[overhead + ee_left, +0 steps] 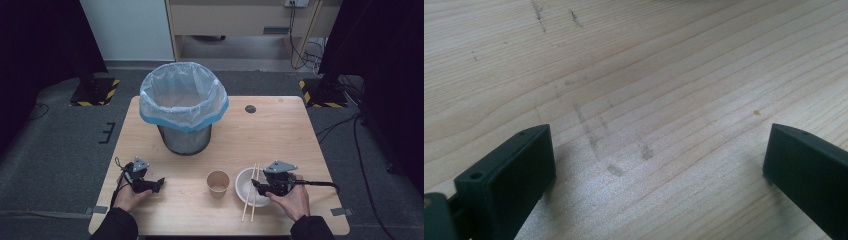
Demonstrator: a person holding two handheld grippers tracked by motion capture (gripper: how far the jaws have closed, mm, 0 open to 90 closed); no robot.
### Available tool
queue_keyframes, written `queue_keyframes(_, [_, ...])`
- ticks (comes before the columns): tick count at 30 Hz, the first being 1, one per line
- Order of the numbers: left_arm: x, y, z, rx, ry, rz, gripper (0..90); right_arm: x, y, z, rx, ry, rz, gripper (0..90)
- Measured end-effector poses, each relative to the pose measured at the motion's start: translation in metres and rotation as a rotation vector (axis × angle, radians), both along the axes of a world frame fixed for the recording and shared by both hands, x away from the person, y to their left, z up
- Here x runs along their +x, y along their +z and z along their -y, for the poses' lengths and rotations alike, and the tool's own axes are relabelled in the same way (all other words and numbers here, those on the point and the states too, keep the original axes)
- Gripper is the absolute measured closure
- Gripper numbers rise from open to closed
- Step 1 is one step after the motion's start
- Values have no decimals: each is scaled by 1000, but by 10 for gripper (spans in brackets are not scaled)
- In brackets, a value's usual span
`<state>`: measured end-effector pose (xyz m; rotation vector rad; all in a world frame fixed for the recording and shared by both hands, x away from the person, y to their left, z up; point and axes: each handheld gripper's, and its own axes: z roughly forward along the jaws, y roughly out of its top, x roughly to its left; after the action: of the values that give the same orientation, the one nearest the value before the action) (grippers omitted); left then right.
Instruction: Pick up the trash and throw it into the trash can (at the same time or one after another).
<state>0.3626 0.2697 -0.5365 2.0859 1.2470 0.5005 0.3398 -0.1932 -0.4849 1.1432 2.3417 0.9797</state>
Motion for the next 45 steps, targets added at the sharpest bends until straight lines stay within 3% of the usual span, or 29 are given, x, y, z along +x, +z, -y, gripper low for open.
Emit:
queue_keyframes(9, [0, 0, 0, 0, 0, 0, 0, 0, 2, 2, -26, 10, -11, 507])
queue_keyframes(12, [0, 0, 0, 0, 0, 0, 0, 1, -1, 4, 3, -13, -33, 505])
queue_keyframes(16, [0, 0, 0, 0, 0, 0, 0, 2, -3, 7, 3, -25, -45, 512])
queue_keyframes(34, [0, 0, 0, -1, 0, 0, 0, 5, 0, 12, -20, -1, -46, 642])
queue_keyframes(45, [0, 0, 0, 0, 0, 0, 0, 5, -2, 10, -35, -11, -64, 657])
